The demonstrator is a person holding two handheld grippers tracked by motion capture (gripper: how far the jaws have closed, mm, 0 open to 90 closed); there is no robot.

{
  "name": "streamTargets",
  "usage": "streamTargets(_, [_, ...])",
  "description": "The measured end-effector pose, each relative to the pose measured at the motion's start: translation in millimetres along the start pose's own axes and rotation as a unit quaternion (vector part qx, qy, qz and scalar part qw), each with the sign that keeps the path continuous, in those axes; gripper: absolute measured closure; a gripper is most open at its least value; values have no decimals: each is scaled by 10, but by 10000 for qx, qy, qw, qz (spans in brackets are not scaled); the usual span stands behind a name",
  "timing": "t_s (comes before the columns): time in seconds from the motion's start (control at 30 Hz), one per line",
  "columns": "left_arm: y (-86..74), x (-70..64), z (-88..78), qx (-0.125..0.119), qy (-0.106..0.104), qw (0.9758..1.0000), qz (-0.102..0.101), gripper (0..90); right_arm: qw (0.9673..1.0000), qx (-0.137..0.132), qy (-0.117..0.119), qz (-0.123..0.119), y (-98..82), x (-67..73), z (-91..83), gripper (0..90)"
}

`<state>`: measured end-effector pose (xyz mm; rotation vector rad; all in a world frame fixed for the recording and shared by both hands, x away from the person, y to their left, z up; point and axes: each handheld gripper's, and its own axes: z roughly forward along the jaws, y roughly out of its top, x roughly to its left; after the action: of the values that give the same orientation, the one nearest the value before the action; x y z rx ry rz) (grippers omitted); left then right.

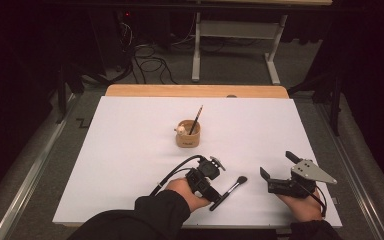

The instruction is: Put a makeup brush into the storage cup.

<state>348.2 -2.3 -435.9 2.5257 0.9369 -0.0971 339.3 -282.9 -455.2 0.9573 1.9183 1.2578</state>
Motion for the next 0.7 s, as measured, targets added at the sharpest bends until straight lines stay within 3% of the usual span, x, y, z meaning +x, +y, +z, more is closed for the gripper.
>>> streamTargets(0.7, [39,-160,206,310,25,9993,195,586,10000,-23,6,-5,2,0,-3,6])
